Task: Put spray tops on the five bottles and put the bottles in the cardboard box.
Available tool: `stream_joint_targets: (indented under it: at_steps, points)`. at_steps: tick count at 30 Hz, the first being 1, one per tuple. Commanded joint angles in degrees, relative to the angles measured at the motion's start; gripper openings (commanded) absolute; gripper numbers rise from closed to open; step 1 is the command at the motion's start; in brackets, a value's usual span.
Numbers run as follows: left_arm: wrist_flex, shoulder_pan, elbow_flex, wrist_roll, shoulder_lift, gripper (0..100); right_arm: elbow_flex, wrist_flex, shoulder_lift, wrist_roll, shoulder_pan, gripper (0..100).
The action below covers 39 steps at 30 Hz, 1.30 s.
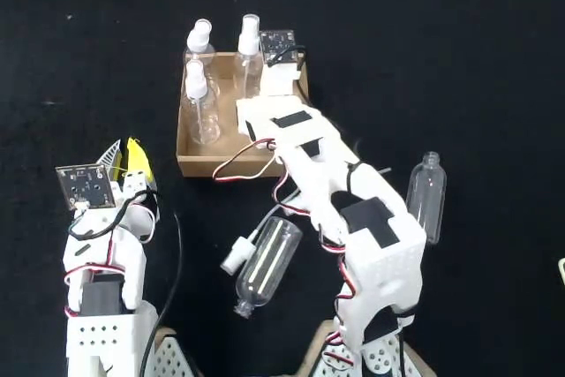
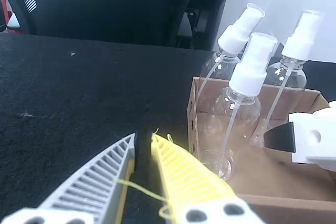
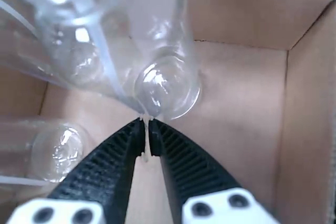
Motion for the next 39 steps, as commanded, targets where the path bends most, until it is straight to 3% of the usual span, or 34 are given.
stream_joint_targets:
  at_steps: [1,19,30,35,39]
  points:
    - [-1.14,-0.48,1.19,-0.26,0.26,5,-3.74,-0.62,-1.01,-0.18,0.79,1.1]
    - [-1.14,-0.48,1.19,-0.26,0.26,5,-2.15,-3.16,-1.8,-0.09,0.0,1.1]
    - [-1.14,-0.22,1.19,-0.26,0.26,5,17.36,-2.81,-29.76,0.09,0.35,1.6]
    - [-1.14,-0.4,1.19,-0.26,0.35,5,20.44,9.23,-45.58,8.44,1.67,1.6]
    - [-1.14,-0.4,1.19,-0.26,0.44,5,19.21,23.3,-56.04,17.93,8.0,4.7]
